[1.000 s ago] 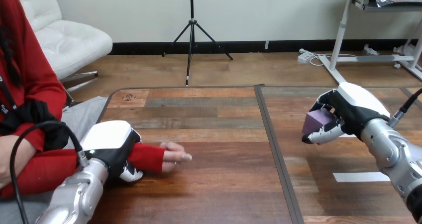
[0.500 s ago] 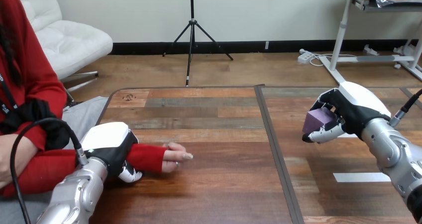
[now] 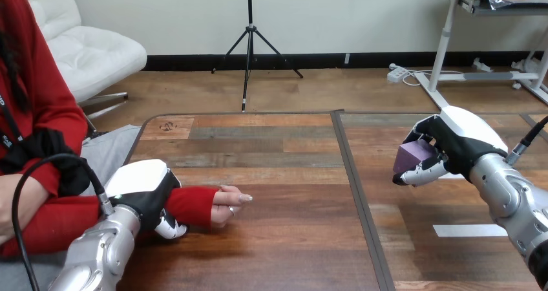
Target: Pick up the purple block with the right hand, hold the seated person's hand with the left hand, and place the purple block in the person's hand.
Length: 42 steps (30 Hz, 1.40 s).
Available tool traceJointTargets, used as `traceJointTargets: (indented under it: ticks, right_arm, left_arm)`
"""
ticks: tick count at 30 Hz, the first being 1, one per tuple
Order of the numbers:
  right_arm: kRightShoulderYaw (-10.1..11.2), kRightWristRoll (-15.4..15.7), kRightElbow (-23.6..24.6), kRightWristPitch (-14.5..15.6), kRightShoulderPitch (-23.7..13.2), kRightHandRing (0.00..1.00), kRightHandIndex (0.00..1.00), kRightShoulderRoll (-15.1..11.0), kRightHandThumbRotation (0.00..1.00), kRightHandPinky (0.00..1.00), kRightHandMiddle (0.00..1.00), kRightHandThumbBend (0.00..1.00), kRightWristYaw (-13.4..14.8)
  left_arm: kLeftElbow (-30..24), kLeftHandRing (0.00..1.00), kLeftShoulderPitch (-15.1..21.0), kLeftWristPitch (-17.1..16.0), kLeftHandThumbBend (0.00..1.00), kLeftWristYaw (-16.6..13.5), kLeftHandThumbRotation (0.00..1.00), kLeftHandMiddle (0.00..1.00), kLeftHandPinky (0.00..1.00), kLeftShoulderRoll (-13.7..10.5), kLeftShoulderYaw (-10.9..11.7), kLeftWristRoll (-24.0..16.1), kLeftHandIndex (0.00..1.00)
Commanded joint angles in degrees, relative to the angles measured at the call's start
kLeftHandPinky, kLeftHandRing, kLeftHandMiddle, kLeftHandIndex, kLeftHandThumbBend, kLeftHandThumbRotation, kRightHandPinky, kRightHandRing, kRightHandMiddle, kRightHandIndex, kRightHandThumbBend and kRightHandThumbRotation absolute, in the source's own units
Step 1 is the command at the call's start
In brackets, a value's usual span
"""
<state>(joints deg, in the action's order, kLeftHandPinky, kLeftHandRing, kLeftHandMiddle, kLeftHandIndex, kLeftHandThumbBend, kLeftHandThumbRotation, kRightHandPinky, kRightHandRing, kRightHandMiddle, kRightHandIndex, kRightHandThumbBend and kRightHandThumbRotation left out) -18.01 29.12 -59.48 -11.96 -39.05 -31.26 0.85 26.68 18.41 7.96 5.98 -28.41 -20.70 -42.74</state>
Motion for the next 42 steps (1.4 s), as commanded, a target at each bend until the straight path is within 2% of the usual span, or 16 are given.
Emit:
traceJointTargets:
  ticks: [1,15,28,42]
  right_arm:
    - [1.7,-1.0,2.0,-0.1,-3.1,0.47,0.54,-0.5,0.00,0.41,0.53,0.60,0.3]
    - [1.9,-1.2,3.7,1.3,-3.2,0.48,0.54,0.0,0.00,0.41,0.54,0.59,-0.7]
    - [1.8,-1.0,3.8,0.8,-3.4,0.49,0.54,0.4,0.00,0.44,0.54,0.60,-0.2]
    - [2.0,-1.2,3.8,0.4,-3.4,0.49,0.53,0.4,0.00,0.44,0.55,0.61,-0.1]
  left_arm:
    - [-2.0,0.25,-2.1,0.7,0.69,0.2,0.03,0.31,0.17,-0.3,0.8,1.1,0.31]
    - [-8.1,0.30,-3.3,0.4,0.63,-0.7,0.06,0.35,0.21,-0.6,2.6,2.3,0.32]
    - [-12.6,0.31,-3.6,-0.5,0.56,-0.3,0.09,0.37,0.23,-1.3,3.6,2.9,0.35]
    - [-15.5,0.30,-4.4,-2.1,0.57,-0.8,0.07,0.36,0.23,-1.5,5.1,4.5,0.34]
